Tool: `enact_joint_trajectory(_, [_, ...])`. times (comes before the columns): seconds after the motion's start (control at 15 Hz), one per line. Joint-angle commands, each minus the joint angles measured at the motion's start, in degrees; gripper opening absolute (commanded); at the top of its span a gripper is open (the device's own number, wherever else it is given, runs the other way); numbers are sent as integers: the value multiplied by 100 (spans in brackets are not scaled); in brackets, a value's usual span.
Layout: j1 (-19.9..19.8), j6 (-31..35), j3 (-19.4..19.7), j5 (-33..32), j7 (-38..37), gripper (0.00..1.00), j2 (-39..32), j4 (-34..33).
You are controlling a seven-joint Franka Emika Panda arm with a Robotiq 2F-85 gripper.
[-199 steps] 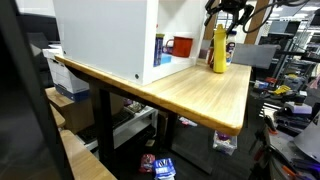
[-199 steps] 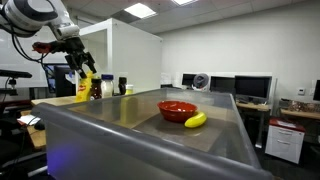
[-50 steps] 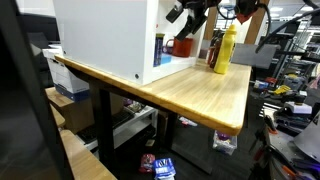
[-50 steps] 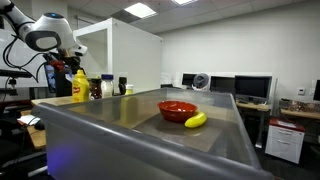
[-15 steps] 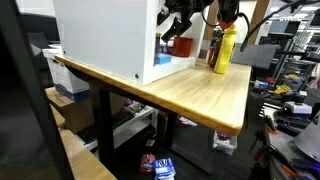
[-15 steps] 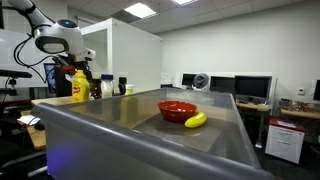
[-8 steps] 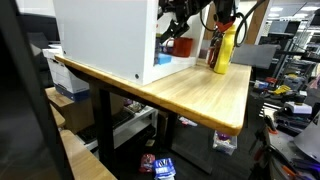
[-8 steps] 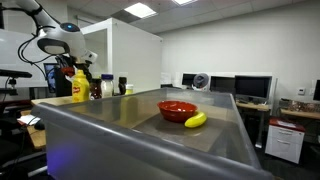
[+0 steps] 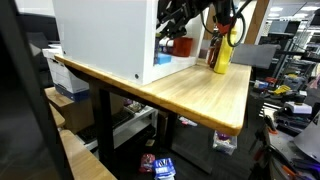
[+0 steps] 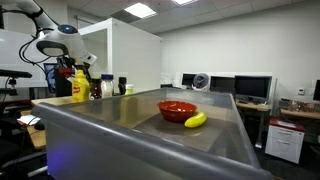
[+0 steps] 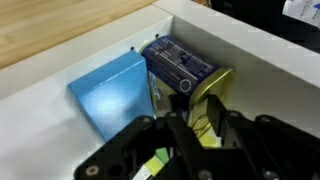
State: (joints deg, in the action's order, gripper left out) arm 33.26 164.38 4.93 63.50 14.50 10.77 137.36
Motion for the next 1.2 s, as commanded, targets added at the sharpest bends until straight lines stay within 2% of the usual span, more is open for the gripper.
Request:
enact_joint_trajectory(0.0, [16, 121, -117, -137, -227, 4, 149, 113])
enact_joint_trajectory(0.2, [-43, 22, -154, -469, -372, 0, 352, 262])
enact_joint_trajectory(0.47, [-78, -218, -151, -748, -513, 0, 625, 425])
enact_joint_trajectory(0.73, [-209, -415, -241, -1346, -934, 1, 937, 671])
enact_joint_trajectory(0.8, [-696, -580, -687, -1333, -946, 1, 1025, 699])
enact_joint_trajectory(1.13, [-1170, -1189, -1054, -1599, -1170, 1, 1419, 808])
